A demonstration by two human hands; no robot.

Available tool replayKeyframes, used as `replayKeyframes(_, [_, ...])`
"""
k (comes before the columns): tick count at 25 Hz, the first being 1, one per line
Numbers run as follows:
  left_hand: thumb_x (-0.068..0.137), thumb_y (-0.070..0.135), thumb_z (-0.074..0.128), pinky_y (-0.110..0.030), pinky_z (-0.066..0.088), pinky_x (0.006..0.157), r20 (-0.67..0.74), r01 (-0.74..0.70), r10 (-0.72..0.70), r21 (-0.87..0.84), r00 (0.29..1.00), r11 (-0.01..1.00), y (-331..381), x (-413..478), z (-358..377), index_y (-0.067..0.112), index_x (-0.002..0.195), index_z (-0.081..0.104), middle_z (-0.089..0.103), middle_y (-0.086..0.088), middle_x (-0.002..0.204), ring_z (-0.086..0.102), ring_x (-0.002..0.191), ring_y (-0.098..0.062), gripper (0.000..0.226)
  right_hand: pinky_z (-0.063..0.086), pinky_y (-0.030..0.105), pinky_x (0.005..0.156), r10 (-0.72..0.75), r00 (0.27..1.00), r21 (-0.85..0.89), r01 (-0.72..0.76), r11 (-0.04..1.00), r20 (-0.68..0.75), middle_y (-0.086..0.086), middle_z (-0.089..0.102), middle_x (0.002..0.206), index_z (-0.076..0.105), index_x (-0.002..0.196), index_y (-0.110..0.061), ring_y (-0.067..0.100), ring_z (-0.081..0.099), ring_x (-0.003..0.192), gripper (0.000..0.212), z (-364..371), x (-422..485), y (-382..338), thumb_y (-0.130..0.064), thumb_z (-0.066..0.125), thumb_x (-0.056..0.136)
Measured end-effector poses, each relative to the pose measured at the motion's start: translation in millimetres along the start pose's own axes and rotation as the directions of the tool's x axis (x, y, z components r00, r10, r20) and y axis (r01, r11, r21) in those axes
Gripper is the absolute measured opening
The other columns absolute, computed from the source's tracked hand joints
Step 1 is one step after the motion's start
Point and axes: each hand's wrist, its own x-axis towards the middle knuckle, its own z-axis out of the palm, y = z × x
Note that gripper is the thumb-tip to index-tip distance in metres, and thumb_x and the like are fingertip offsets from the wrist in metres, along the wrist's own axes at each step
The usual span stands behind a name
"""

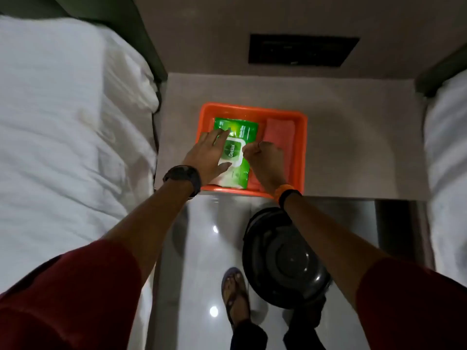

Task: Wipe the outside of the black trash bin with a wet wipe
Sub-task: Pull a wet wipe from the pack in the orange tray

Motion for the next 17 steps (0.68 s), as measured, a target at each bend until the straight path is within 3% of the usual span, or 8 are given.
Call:
replayKeyframes(2, [0.085, 0.024, 0.074, -0.044, 0.033, 0.115, 0.008, -0.005, 0.006, -0.018, 1.000, 1.000, -12, 16, 17, 0.007, 0.151, 0.028, 0.033, -0.015, 0.156, 0.032, 0.140, -0.037, 0.082, 0.050, 0.030, 0.058, 0.105, 0.994, 0.062, -0.107, 0.992, 0.023, 0.008, 0.064, 0.056, 0.067, 0.059, -0.005, 0.025, 0.066, 0.058, 0.024, 26, 12, 11, -0.015, 0.059, 0.079])
replayKeyframes(5, [0.081, 0.022, 0.079, -0.043, 0.031, 0.117, 0.076, -0.027, 0.030, -0.047, 0.997, 0.999, -19, 46, 34, 0.006, 0.151, 0.029, 0.030, -0.015, 0.158, 0.030, 0.144, -0.037, 0.087, 0.058, 0.052, 0.077, 0.288, 0.955, 0.147, -0.296, 0.944, 0.074, 0.024, 0.074, 0.079, 0.074, 0.073, 0.002, 0.043, 0.073, 0.084, 0.016, 53, 25, 25, -0.008, 0.064, 0.082])
replayKeyframes(9, [0.077, 0.034, 0.082, -0.046, 0.039, 0.109, 0.186, -0.099, 0.075, 0.125, 0.980, 0.987, -21, 69, 42, 0.008, 0.147, 0.038, 0.044, -0.015, 0.150, 0.038, 0.135, -0.038, 0.086, 0.055, 0.037, 0.074, 0.347, 0.937, 0.136, -0.340, 0.930, -0.032, 0.022, 0.077, 0.090, 0.079, 0.085, -0.001, 0.037, 0.073, 0.089, 0.020, 61, 26, 25, -0.013, 0.063, 0.082])
replayKeyframes(13, [0.072, 0.037, 0.085, -0.047, 0.044, 0.105, 0.210, -0.148, 0.112, 0.166, 0.971, 0.975, -27, 74, 40, 0.007, 0.145, 0.040, 0.047, -0.016, 0.144, 0.042, 0.128, -0.039, 0.092, 0.047, 0.032, 0.071, 0.410, 0.912, 0.135, -0.408, 0.903, 0.018, 0.023, 0.076, 0.098, 0.076, 0.091, 0.002, 0.037, 0.071, 0.095, 0.027, 60, 31, 23, -0.018, 0.058, 0.087])
replayKeyframes(15, [0.071, 0.037, 0.086, -0.048, 0.046, 0.104, 0.209, -0.147, 0.113, 0.152, 0.971, 0.977, -27, 73, 39, 0.007, 0.146, 0.037, 0.042, -0.015, 0.145, 0.040, 0.128, -0.039, 0.095, 0.050, 0.033, 0.078, 0.401, 0.915, 0.122, -0.404, 0.906, 0.052, 0.023, 0.074, 0.106, 0.072, 0.098, 0.003, 0.037, 0.069, 0.102, 0.027, 63, 31, 18, -0.015, 0.054, 0.091])
replayKeyframes(17, [0.070, 0.036, 0.087, -0.046, 0.047, 0.104, 0.203, -0.152, 0.119, 0.156, 0.972, 0.976, -27, 72, 39, 0.008, 0.147, 0.036, 0.040, -0.013, 0.144, 0.041, 0.126, -0.038, 0.097, 0.052, 0.039, 0.093, 0.363, 0.925, 0.179, -0.379, 0.908, 0.116, 0.019, 0.071, 0.115, 0.067, 0.093, -0.007, 0.035, 0.065, 0.110, 0.018, 67, 33, 10, -0.006, 0.049, 0.091])
